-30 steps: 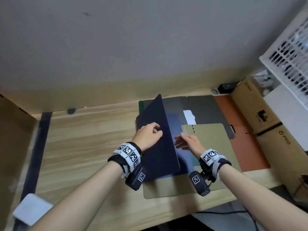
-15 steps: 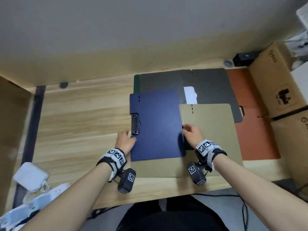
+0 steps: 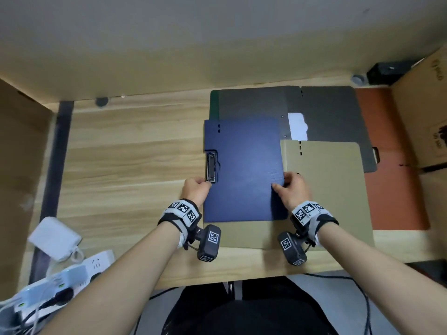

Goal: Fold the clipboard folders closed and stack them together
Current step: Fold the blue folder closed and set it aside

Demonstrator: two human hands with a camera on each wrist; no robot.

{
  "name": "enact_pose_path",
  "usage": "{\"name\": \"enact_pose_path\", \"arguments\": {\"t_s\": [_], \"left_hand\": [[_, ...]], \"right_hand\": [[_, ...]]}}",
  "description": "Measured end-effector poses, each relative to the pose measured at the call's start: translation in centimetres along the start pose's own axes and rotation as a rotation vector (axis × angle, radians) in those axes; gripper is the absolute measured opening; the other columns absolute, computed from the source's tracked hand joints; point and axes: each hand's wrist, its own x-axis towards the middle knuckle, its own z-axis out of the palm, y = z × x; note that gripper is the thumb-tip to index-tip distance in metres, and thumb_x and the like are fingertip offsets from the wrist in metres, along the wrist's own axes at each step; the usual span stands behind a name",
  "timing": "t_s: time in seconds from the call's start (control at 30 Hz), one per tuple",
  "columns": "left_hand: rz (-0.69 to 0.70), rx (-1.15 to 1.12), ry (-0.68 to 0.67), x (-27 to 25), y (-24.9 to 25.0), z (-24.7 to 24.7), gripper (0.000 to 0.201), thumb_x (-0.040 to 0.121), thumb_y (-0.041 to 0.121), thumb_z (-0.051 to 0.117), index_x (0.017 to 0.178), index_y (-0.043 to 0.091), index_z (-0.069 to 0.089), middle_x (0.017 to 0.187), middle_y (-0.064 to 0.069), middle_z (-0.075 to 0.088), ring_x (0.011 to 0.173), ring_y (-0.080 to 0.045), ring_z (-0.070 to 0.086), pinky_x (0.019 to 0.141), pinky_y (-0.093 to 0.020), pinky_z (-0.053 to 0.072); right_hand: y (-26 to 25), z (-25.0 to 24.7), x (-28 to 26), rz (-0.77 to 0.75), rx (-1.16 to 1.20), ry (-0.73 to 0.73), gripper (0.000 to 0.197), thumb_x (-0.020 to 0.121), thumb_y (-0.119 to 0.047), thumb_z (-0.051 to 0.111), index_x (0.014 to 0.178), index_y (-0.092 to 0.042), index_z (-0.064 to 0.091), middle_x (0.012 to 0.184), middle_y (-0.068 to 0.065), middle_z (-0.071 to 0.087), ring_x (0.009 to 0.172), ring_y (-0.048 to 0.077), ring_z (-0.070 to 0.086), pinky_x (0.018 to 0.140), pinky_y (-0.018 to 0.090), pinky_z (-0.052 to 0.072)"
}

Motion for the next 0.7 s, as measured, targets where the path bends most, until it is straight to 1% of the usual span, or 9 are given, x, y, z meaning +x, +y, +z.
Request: {"name": "enact_pose_path", "arguments": {"t_s": [0.07, 0.17, 0.23, 0.33, 0.43, 0.5, 0.57, 0.63, 0.7], "left_hand": [[0.016, 0.019, -0.022, 2.2, -1.2, 0.2, 0.038, 0.049, 0.038, 0.061, 0.084, 0.030, 0.070, 0.095, 0.001, 0.076, 0.096, -0.027, 0.072, 0.086, -0.049, 0.059], [0.027, 0.022, -0.067, 0.2, 0.4, -1.3, 0.028, 0.055, 0.035, 0.061, 0.083, 0.032, 0.068, 0.096, 0.003, 0.075, 0.093, -0.025, 0.071, 0.085, -0.046, 0.060], [0.047, 0.011, -0.116, -2.1, 2.1, -2.4, 0.036, 0.063, 0.032, 0.067, 0.098, 0.028, 0.069, 0.099, 0.001, 0.073, 0.091, -0.021, 0.069, 0.086, -0.043, 0.059], [0.067, -0.037, -0.221, -2.7, 2.9, -2.8, 0.059, 0.075, 0.021, 0.079, 0.128, 0.008, 0.057, 0.108, -0.003, 0.064, 0.105, -0.023, 0.063, 0.100, -0.039, 0.051], [0.073, -0.088, -0.272, -1.7, 2.7, -3.3, 0.061, 0.082, 0.008, 0.076, 0.136, 0.002, 0.047, 0.120, -0.008, 0.061, 0.108, -0.023, 0.060, 0.097, -0.033, 0.048], [0.070, -0.137, -0.287, -1.0, 2.4, -4.1, 0.063, 0.084, 0.005, 0.073, 0.140, 0.003, 0.044, 0.136, -0.014, 0.056, 0.119, -0.026, 0.058, 0.103, -0.035, 0.047], [0.063, -0.206, -0.268, -0.3, 2.0, -5.0, 0.063, 0.086, 0.005, 0.071, 0.143, 0.004, 0.042, 0.142, -0.014, 0.052, 0.126, -0.028, 0.054, 0.107, -0.038, 0.044], [0.049, -0.282, -0.214, 0.3, 1.6, -6.1, 0.061, 0.088, 0.006, 0.069, 0.143, 0.007, 0.045, 0.143, -0.013, 0.053, 0.127, -0.027, 0.054, 0.110, -0.041, 0.042], [0.052, -0.319, -0.154, 0.9, 1.2, -7.5, 0.056, 0.089, 0.006, 0.067, 0.142, 0.008, 0.049, 0.141, -0.008, 0.054, 0.129, -0.024, 0.052, 0.111, -0.035, 0.039]], "right_hand": [[-0.4, 0.7, -0.4, 0.005, -0.016, 0.048, 0.027, 0.072, -0.039, 0.072, 0.091, -0.020, 0.066, 0.089, -0.002, 0.071, 0.080, 0.025, 0.067, 0.075, 0.037, 0.055], [-1.0, 1.9, -0.9, 0.020, 0.017, 0.124, 0.029, 0.067, -0.041, 0.071, 0.083, -0.017, 0.067, 0.081, -0.001, 0.071, 0.074, 0.026, 0.068, 0.071, 0.039, 0.057], [-1.3, 2.9, -1.2, 0.023, 0.010, 0.176, 0.043, 0.065, -0.049, 0.068, 0.093, -0.016, 0.066, 0.093, 0.006, 0.069, 0.086, 0.031, 0.066, 0.077, 0.041, 0.056], [-2.0, 4.0, -1.8, 0.075, -0.017, 0.223, 0.061, 0.069, -0.054, 0.070, 0.112, -0.011, 0.060, 0.115, 0.016, 0.058, 0.111, 0.039, 0.053, 0.095, 0.045, 0.047], [-2.4, 4.6, -2.3, 0.093, -0.021, 0.274, 0.061, 0.072, -0.051, 0.073, 0.113, -0.008, 0.061, 0.121, 0.017, 0.054, 0.118, 0.039, 0.045, 0.102, 0.041, 0.037], [-2.4, 5.1, -2.7, 0.072, 0.001, 0.323, 0.057, 0.073, -0.050, 0.074, 0.111, -0.009, 0.062, 0.123, 0.013, 0.052, 0.120, 0.035, 0.041, 0.104, 0.036, 0.030], [-2.8, 5.8, -3.3, 0.025, 0.033, 0.367, 0.056, 0.072, -0.051, 0.076, 0.109, -0.012, 0.062, 0.121, 0.010, 0.054, 0.120, 0.031, 0.040, 0.101, 0.030, 0.027], [-3.9, 6.7, -4.0, -0.031, 0.080, 0.366, 0.054, 0.072, -0.049, 0.077, 0.109, -0.013, 0.061, 0.117, 0.007, 0.054, 0.117, 0.027, 0.041, 0.099, 0.029, 0.029], [-5.6, 7.9, -4.4, -0.075, 0.140, 0.331, 0.051, 0.074, -0.045, 0.077, 0.110, -0.014, 0.058, 0.113, 0.003, 0.051, 0.114, 0.025, 0.045, 0.100, 0.035, 0.039]]}}
